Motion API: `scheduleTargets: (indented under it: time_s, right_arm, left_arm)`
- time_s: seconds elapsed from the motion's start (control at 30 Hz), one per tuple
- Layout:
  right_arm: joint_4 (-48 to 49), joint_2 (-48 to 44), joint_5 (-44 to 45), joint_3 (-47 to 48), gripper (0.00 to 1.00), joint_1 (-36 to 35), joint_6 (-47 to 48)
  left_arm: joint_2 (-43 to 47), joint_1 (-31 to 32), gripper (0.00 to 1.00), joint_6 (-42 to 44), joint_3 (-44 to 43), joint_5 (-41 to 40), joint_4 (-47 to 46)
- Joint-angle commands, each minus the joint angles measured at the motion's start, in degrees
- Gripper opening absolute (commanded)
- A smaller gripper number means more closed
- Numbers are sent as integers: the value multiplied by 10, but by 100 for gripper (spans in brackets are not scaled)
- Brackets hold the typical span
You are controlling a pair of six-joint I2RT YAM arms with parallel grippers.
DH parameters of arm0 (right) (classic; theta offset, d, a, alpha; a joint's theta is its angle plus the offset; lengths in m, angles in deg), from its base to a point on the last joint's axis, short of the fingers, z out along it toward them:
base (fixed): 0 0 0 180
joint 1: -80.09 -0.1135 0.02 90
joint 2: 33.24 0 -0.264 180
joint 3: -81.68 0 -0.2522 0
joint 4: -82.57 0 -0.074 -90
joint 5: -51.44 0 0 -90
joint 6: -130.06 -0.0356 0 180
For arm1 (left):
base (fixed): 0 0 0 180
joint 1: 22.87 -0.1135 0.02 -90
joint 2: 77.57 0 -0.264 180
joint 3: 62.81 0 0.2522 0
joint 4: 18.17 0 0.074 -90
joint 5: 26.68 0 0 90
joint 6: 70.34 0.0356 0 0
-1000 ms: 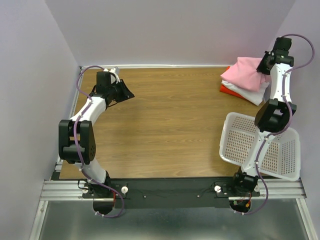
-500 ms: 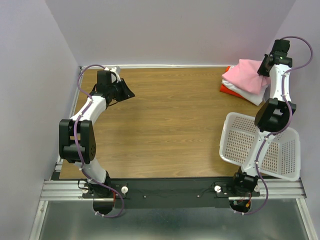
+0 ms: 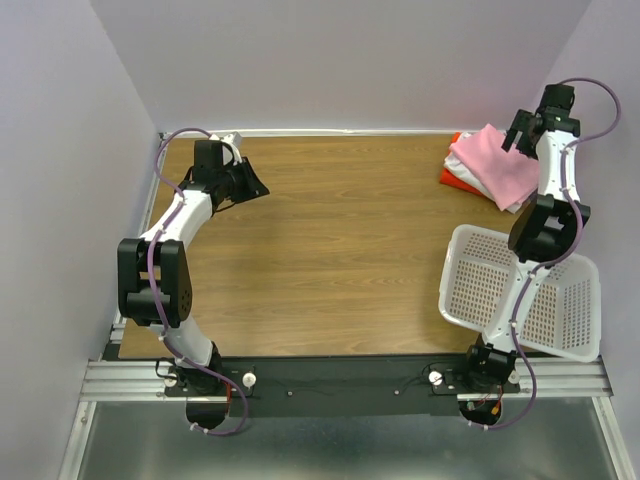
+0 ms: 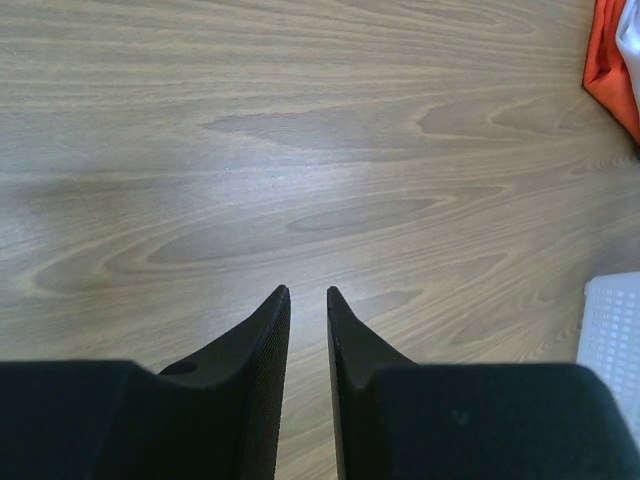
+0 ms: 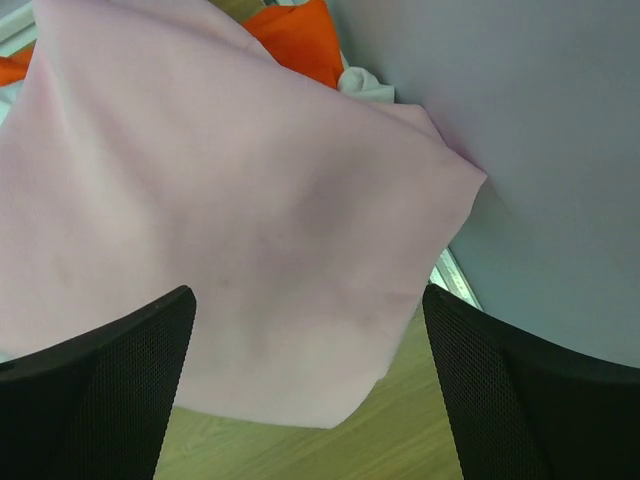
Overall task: Fold and stack the t-shirts
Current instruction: Neatly place the folded tshirt to the corner, then reset both grippers
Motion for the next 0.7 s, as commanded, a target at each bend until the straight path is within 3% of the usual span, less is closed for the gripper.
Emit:
scheduleTargets:
  time_s: [0.0, 0.43, 0.67]
  right_arm:
    - [15, -19, 2, -22, 100, 4, 5]
    - [58, -152, -71, -158, 100, -42, 9]
    - [58, -201, -124, -212, 100, -126, -6]
  left_arm:
    - [7, 5, 29, 12, -17, -8, 5]
    - [35, 9, 29, 18, -12, -21, -7]
    - [78, 11, 29, 18, -8, -51, -18]
